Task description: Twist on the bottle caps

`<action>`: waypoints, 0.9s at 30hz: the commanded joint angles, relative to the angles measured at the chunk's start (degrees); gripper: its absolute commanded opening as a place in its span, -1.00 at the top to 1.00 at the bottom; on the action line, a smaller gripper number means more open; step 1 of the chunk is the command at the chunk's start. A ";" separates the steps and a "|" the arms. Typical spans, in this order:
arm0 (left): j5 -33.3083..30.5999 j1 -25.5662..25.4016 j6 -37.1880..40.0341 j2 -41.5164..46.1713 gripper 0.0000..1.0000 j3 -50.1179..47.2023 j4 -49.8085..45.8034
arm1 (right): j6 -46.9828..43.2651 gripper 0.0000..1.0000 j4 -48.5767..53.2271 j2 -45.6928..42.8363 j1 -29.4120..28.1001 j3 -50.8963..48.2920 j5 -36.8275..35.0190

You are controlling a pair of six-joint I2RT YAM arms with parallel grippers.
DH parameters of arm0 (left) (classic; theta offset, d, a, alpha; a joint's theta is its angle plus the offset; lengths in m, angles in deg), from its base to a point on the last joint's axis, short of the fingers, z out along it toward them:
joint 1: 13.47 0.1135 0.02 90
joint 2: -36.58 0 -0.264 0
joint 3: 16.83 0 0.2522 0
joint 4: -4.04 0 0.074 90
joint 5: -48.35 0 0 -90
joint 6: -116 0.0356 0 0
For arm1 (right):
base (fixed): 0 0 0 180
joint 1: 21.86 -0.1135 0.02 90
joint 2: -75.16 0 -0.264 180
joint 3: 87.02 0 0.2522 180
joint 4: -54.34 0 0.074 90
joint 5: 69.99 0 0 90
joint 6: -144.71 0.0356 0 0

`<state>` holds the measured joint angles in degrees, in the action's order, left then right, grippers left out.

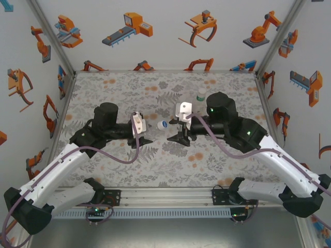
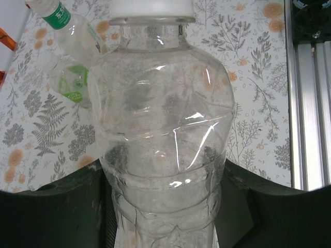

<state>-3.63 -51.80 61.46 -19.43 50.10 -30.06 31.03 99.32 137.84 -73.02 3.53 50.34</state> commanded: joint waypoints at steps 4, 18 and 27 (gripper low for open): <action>6.87 -0.39 2.06 1.20 1.00 -0.06 -0.52 | -16.11 -0.15 9.13 4.88 0.09 7.46 2.77; 7.92 -0.91 2.95 1.41 1.00 0.23 -1.61 | -15.89 0.14 7.64 7.68 0.09 9.53 9.71; 7.94 -0.87 3.03 1.25 1.00 0.45 -1.81 | -15.18 0.49 7.17 7.95 0.09 9.51 9.88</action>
<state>3.12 -52.50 63.73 -18.80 50.10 -31.94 15.90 106.93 145.66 -72.93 11.25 57.81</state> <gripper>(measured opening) 0.568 0.314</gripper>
